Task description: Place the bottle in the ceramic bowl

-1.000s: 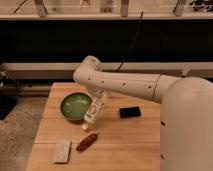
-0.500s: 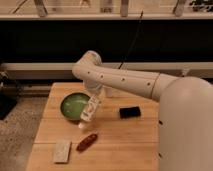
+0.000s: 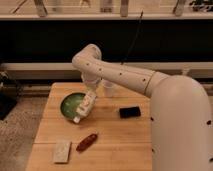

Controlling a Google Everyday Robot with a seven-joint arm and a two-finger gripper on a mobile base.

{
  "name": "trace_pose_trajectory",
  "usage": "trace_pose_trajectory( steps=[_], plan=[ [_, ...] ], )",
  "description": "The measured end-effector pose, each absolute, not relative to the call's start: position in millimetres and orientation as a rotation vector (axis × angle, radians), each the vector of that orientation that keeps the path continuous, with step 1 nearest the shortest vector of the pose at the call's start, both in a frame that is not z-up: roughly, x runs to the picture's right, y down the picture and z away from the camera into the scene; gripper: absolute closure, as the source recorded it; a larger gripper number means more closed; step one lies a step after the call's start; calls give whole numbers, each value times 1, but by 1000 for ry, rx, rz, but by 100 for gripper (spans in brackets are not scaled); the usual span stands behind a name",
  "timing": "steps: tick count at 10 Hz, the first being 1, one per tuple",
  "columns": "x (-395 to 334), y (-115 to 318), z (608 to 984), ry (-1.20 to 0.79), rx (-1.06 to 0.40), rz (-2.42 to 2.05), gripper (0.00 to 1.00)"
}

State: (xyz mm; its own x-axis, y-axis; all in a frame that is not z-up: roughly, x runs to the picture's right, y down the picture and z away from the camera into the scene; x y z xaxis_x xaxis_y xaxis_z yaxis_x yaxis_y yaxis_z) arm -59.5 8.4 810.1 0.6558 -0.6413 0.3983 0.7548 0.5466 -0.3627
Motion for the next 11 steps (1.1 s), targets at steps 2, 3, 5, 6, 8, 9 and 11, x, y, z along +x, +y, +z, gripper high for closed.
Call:
trace_pose_trajectory(
  steps=[2, 3, 5, 6, 8, 9, 11],
  plan=[
    [-67, -1, 817, -238, -534, -832, 97],
    [-71, -6, 822, -243, -533, -831, 97],
    [-75, -10, 834, -253, -536, -829, 97],
    [-79, -10, 839, -264, -539, -829, 97],
    [-89, -8, 853, -287, -546, -833, 97],
    [-92, -7, 858, -295, -549, -833, 97],
    [-96, -4, 869, -304, -557, -833, 96]
  ],
)
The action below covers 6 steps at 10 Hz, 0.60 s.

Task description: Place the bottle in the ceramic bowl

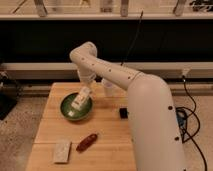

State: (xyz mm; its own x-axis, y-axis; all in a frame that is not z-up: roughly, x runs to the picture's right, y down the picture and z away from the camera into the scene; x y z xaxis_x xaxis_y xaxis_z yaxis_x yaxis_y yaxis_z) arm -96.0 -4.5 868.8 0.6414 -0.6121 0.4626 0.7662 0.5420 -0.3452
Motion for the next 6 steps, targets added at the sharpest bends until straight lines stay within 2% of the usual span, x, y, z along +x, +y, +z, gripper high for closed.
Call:
trace_pose_trajectory(
  steps=[1, 6],
  plan=[
    [-99, -3, 872, -302, -559, -839, 93],
    [-110, 2, 889, -304, -537, -865, 42]
  ],
)
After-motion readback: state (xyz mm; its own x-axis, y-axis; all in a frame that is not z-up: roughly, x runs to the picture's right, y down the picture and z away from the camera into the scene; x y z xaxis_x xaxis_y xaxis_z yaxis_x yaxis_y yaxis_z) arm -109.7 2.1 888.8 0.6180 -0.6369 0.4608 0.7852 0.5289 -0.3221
